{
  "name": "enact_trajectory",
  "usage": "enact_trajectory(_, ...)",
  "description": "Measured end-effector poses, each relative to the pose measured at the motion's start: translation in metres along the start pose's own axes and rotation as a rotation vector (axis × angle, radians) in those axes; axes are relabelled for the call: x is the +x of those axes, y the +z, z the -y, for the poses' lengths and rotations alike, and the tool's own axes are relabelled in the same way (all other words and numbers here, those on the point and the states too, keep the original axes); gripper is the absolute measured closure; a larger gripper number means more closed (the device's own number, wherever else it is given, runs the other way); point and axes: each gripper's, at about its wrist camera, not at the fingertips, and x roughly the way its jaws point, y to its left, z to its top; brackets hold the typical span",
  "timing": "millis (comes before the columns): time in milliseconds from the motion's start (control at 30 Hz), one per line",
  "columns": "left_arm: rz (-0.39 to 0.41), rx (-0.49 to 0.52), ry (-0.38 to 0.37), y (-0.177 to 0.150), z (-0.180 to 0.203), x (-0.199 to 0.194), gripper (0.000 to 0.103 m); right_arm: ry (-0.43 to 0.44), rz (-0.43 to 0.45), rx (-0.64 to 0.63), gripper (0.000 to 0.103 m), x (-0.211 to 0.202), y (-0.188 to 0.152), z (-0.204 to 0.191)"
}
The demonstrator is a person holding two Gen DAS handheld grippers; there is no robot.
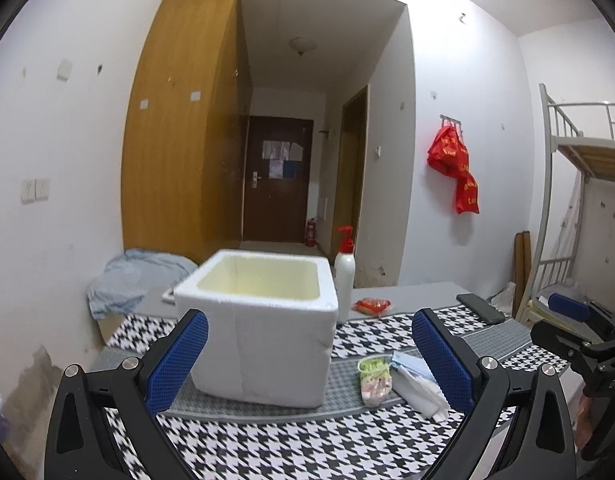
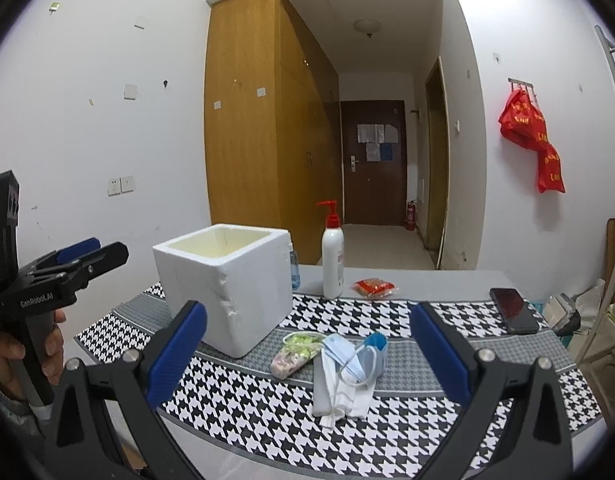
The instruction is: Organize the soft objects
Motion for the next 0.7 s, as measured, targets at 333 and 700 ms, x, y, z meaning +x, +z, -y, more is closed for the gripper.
enact_trajectory(333,-0.006,-0.006,-0.008,-0.026,0.000,0.003,0.001,-0.010,-0.047,0.035,0.000,0.011,-0.019,0.010)
enact_trajectory(700,-0.074,-0.003,-0.022,-0.042,0.005,0.018,0.001,-0.045,-0.099,0.035,0.000,0.023,-0.037,0.015)
